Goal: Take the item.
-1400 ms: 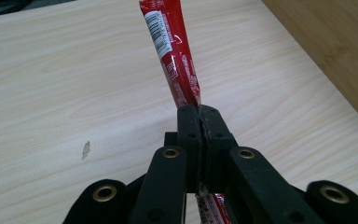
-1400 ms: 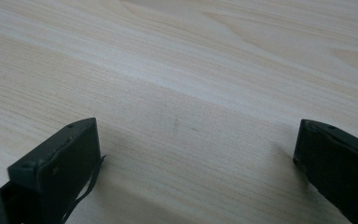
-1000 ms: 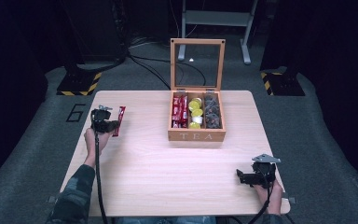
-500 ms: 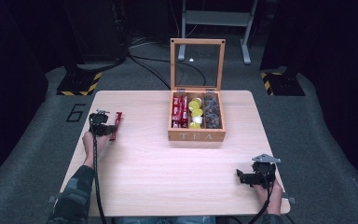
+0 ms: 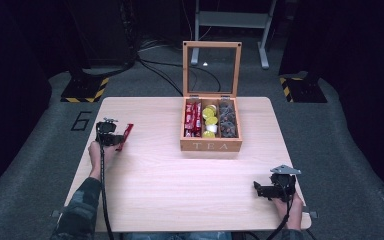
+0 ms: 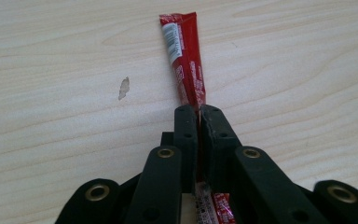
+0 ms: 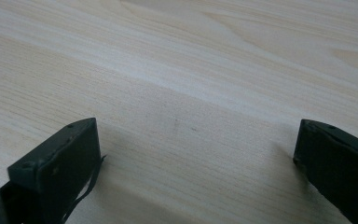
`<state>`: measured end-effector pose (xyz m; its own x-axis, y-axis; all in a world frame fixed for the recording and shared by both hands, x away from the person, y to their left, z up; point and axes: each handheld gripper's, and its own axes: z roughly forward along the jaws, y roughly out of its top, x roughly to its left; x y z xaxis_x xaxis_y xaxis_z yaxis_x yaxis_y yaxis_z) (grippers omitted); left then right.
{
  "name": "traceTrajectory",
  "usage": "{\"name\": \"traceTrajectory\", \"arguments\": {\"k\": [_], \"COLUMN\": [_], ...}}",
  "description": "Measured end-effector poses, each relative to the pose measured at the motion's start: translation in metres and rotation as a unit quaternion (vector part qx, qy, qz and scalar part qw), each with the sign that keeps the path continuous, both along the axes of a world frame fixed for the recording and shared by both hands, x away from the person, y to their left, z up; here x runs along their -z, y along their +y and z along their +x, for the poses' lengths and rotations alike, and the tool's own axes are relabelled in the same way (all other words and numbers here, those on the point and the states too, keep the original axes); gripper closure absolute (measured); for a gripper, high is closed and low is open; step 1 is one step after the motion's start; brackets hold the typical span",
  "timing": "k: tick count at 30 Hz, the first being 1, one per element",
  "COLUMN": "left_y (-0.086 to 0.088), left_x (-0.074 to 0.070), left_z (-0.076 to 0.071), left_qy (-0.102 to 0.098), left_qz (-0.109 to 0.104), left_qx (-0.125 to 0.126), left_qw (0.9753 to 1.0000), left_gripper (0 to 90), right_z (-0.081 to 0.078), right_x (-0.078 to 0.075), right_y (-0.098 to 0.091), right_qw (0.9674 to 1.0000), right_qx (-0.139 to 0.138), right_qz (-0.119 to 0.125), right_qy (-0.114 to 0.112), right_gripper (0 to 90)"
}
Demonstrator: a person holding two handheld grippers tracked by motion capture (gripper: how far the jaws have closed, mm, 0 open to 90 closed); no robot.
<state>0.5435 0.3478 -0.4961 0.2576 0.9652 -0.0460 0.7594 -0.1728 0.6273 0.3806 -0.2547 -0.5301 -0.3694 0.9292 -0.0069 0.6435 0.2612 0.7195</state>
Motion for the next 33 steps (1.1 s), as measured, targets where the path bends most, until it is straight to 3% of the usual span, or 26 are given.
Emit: {"name": "traceTrajectory", "arguments": {"k": [8,14,21,27,33], "left_y": [0.001,-0.001,-0.002,-0.006,-0.008], "left_x": [-0.004,-0.013,-0.029,-0.042,-0.053], "left_z": [-0.002,-0.008,-0.022,-0.038,-0.058], "left_qy": [0.0,-0.003,-0.018,-0.036,-0.056], "left_qz": [-0.012,-0.01,-0.008,-0.004,-0.006], "left_qx": [-0.001,-0.004,0.013,0.035,0.05], "left_qw": [0.9999,0.9999,0.9997,0.9987,0.9971], "left_gripper": [68.5,43.9,24.7,15.6,12.8], "right_z": [0.0,0.0,0.0,0.0,0.0], "right_x": [0.0,0.0,0.0,0.0,0.0], "right_y": [0.0,0.0,0.0,0.0,0.0], "right_qw": [1.0,1.0,1.0,1.0,1.0], "right_qx": [0.0,0.0,0.0,0.0,0.001], "right_qz": [-0.001,-0.001,-0.001,-0.001,-0.001], "right_qy": [0.0,0.0,0.0,0.0,0.0], "right_gripper": [0.0,0.0,0.0,0.0,0.0]}}
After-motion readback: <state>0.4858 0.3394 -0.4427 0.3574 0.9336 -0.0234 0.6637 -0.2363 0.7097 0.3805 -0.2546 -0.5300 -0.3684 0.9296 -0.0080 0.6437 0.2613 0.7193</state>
